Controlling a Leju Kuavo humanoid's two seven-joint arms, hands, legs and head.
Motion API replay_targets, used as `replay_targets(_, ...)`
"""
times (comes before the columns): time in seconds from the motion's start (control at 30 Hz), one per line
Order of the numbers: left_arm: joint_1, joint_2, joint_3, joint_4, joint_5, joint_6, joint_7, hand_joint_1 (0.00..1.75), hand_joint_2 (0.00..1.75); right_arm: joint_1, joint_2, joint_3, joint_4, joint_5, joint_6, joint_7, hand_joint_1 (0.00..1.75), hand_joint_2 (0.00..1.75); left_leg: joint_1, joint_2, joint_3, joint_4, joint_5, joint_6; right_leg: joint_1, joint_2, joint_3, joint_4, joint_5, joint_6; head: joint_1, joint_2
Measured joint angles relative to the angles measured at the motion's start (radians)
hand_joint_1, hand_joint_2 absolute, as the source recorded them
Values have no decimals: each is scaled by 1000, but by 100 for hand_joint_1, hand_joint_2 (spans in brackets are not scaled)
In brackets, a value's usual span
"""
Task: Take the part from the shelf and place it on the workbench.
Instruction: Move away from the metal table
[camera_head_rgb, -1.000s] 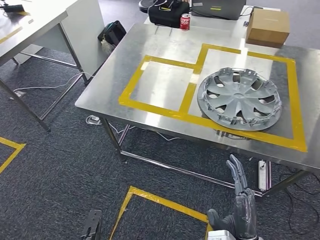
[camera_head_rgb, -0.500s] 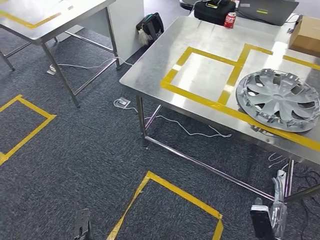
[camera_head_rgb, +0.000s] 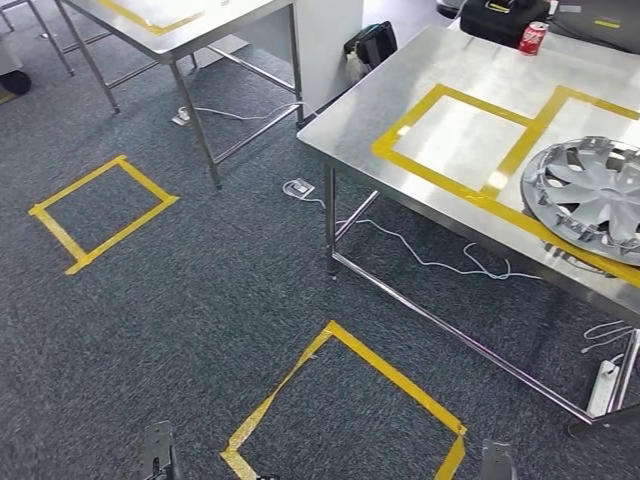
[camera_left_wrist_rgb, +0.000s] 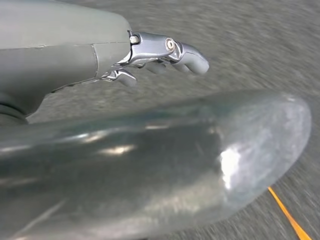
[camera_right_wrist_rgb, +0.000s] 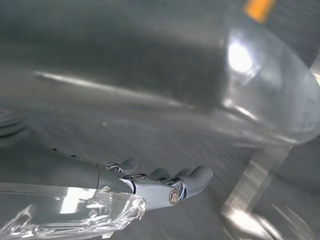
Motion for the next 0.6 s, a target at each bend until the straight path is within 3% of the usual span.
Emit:
replay_targets(0.03, 0, 0, 1, 0, 2, 4, 3, 0, 0, -10, 0, -9, 26, 1, 12, 17, 0, 0, 3, 7, 36, -29, 26, -3, -1, -15, -15, 3, 8, 4, 0, 0)
replay_targets(0.1, -4, -1, 3, 0, 6, 12, 6, 0, 0, -27, 0, -17, 65, 16, 22, 34, 0, 0, 3, 54, 146, -164, 53, -6, 0, -41, -36, 12, 19, 14, 0, 0)
replay_targets(0.17, -10, -4, 4, 0, 9, 20, 6, 0, 0, -42, 0, -18, 96, 47, 11, 52, 0, 0, -4, 95, 226, -283, 41, 8, 1, -65, -46, 18, 30, 26, 1, 0)
replay_targets(0.2, -13, -5, 4, 0, 13, 24, 7, 0, 0, -49, 0, -18, 110, 62, 3, 62, 0, 0, -10, 97, 237, -310, 36, 19, 0, -78, -49, 19, 37, 33, 1, 0)
replay_targets(0.23, -15, -6, 5, 0, 19, 26, 7, 0, 0, -55, 0, -18, 122, 73, -2, 69, 0, 0, -14, 87, 233, -317, 39, 32, -2, -88, -51, 19, 43, 40, 1, 0)
replay_targets(0.27, -16, -6, 6, 0, 27, 28, 6, 0, 0, -60, 1, -17, 133, 79, -7, 71, 0, 0, -15, 77, 226, -318, 48, 41, -6, -82, -55, 22, 39, 46, 0, 0)
replay_targets(0.3, -19, -7, 7, 0, 37, 30, 4, 0, 0, -64, 2, -17, 141, 83, -10, 70, 0, 0, -14, 66, 217, -319, 57, 51, -10, -60, -63, 37, 20, 52, 0, 0)
replay_targets(0.33, -22, -8, 9, 0, 47, 32, -1, 0, 0, -66, 3, -17, 148, 85, -12, 68, 0, 0, -13, 54, 207, -321, 68, 60, -13, -27, -76, 74, -16, 57, 0, 0)
replay_targets(0.4, -30, -10, 11, 0, 72, 37, -26, 0, 0, -69, 3, -17, 160, 82, -8, 56, 0, 0, -12, 28, 183, -320, 88, 71, -14, 32, -115, 201, -108, 62, 3, 0)
replay_targets(0.43, -33, -11, 13, 1, 92, 39, -52, 0, 0, -69, 3, -17, 164, 78, 1, 46, 0, 0, -13, 14, 170, -319, 99, 72, -14, 43, -130, 265, -140, 62, 4, 0)
replay_targets(0.47, -35, -11, 16, 1, 117, 40, -83, 0, 0, -70, 3, -17, 166, 73, 12, 32, 0, 0, -14, 1, 157, -318, 109, 72, -13, 46, -134, 303, -151, 61, 4, 0)
replay_targets(0.5, -36, -12, 21, 2, 144, 39, -117, 0, 0, -72, 3, -17, 168, 68, 23, 17, 0, 0, -15, -12, 144, -317, 120, 70, -13, 48, -121, 307, -139, 60, 3, 0)
replay_targets(0.53, -36, -12, 26, 4, 166, 38, -145, 0, 0, -73, 3, -17, 169, 65, 32, 5, 0, 0, -14, -25, 130, -315, 130, 68, -14, 51, -90, 272, -111, 58, 3, 0)
replay_targets(0.6, -36, -13, 35, 5, 188, 33, -176, 0, 0, -77, 4, -17, 170, 61, 39, -10, 0, 0, -12, -52, 105, -310, 151, 59, -19, 93, 8, 132, -69, 58, 4, 0)
